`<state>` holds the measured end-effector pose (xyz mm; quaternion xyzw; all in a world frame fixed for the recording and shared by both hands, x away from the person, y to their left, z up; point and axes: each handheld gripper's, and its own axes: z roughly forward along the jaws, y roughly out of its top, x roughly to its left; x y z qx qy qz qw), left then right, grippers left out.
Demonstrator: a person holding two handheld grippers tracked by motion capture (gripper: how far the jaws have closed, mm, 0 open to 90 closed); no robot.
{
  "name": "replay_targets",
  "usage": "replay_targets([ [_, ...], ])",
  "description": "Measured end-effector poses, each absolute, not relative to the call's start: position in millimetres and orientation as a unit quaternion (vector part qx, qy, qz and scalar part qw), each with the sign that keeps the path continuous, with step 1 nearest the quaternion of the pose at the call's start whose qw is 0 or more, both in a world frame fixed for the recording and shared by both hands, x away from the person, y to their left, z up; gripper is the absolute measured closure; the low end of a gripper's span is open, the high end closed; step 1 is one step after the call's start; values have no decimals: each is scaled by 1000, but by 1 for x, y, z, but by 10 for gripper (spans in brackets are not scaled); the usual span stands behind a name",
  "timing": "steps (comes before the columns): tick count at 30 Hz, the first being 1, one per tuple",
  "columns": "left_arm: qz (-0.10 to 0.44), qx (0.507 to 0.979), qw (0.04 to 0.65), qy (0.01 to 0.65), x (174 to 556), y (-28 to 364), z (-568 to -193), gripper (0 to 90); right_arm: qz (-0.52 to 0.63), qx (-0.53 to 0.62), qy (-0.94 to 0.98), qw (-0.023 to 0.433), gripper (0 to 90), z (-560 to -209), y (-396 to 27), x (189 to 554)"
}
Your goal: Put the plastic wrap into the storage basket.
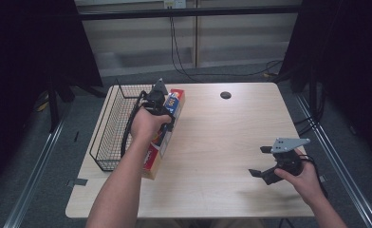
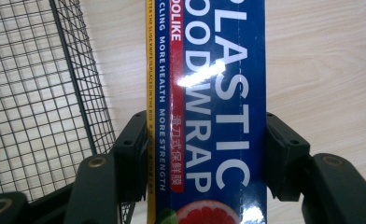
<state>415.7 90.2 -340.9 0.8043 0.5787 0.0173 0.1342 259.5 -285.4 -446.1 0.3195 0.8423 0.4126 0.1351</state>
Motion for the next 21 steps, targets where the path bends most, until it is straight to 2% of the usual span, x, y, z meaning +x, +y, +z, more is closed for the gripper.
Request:
replay_targets([
  [21,26,789,137,599,417,109,-328,432,413,315,844,132,38,-446,-284,259],
])
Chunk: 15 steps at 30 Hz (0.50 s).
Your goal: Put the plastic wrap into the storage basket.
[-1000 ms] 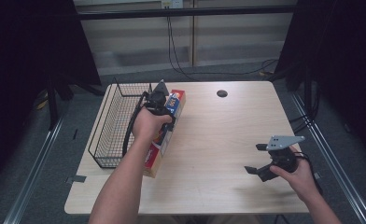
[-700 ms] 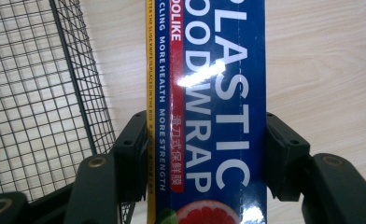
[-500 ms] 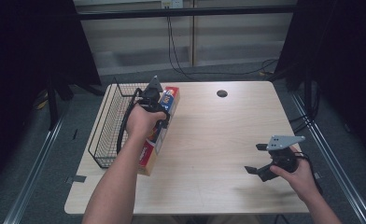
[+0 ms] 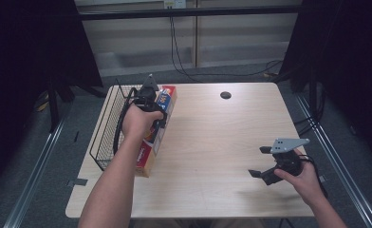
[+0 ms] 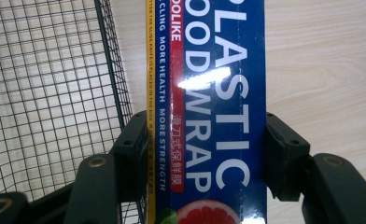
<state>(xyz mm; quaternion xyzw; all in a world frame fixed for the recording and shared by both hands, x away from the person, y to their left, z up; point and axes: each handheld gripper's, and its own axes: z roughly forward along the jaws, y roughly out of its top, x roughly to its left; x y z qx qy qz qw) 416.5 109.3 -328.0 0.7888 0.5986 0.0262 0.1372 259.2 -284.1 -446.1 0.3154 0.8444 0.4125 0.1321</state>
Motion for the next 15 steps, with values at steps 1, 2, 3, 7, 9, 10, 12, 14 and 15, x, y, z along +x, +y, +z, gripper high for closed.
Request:
replay_targets([
  [1,26,789,136,599,416,110,-327,432,412,314,845,132,38,-446,-284,259],
  [2,28,788,134,600,417,110,-327,432,412,314,845,132,38,-446,-284,259],
  [3,27,788,136,600,417,112,-326,432,412,314,845,131,38,-446,-284,259],
  [7,26,784,137,605,416,114,-325,432,411,315,845,133,38,-446,-284,259],
  [9,29,782,135,607,416,118,-323,432,411,315,845,132,38,-446,-285,259],
  [10,29,782,135,607,416,118,-323,432,411,315,845,132,38,-446,-285,259],
  [12,26,782,136,608,417,120,-323,432,411,316,845,131,38,-446,-285,259],
  [14,27,779,137,612,416,122,-322,432,411,316,845,131,38,-446,-285,259],
  [15,26,779,135,612,417,123,-322,432,411,316,845,131,38,-446,-285,259],
])
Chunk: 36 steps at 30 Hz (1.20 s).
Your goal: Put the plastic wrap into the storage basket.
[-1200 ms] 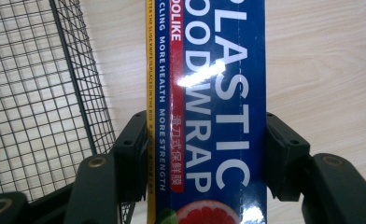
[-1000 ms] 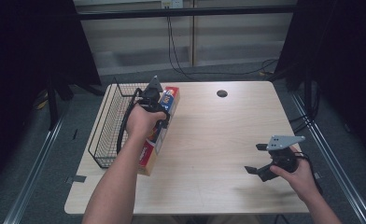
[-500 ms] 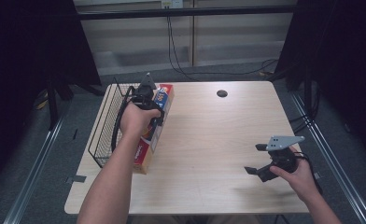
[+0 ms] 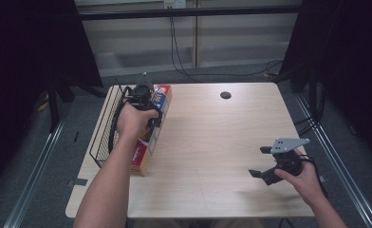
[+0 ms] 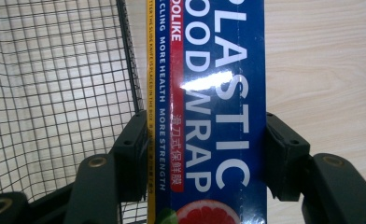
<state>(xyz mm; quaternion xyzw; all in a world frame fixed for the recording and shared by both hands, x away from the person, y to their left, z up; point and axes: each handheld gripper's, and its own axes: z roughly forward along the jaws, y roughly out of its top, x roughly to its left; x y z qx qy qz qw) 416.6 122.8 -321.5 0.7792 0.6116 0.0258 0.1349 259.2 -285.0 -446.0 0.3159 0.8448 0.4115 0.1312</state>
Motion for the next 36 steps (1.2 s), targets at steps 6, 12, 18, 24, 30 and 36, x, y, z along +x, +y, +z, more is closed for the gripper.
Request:
replay_targets([
  [6,32,774,134,618,417,130,-321,432,410,316,846,130,38,-446,-285,259],
  [12,31,768,134,626,417,136,-319,432,410,315,846,130,38,-446,-284,259],
  [18,34,762,132,633,417,144,-319,432,410,316,845,131,38,-446,-284,259],
  [24,35,755,131,641,417,151,-319,432,412,315,845,130,38,-446,-284,259],
  [30,40,751,129,646,418,159,-320,432,413,314,845,128,39,-446,-284,259],
  [36,38,740,128,659,419,166,-324,431,413,314,845,131,38,-446,-284,259],
])
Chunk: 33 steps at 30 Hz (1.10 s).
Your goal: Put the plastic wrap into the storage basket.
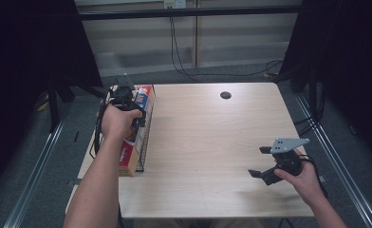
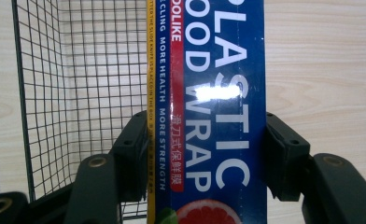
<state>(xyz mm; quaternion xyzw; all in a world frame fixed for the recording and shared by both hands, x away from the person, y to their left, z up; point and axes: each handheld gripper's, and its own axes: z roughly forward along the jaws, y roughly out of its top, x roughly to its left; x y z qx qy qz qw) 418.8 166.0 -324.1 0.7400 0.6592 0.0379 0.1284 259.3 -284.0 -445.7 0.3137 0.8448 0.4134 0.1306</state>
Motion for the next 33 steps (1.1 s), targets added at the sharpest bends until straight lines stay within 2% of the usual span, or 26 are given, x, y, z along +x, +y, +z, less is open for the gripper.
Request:
replay_targets([
  [33,36,721,114,683,427,188,-351,431,410,312,848,126,38,-447,-284,259],
])
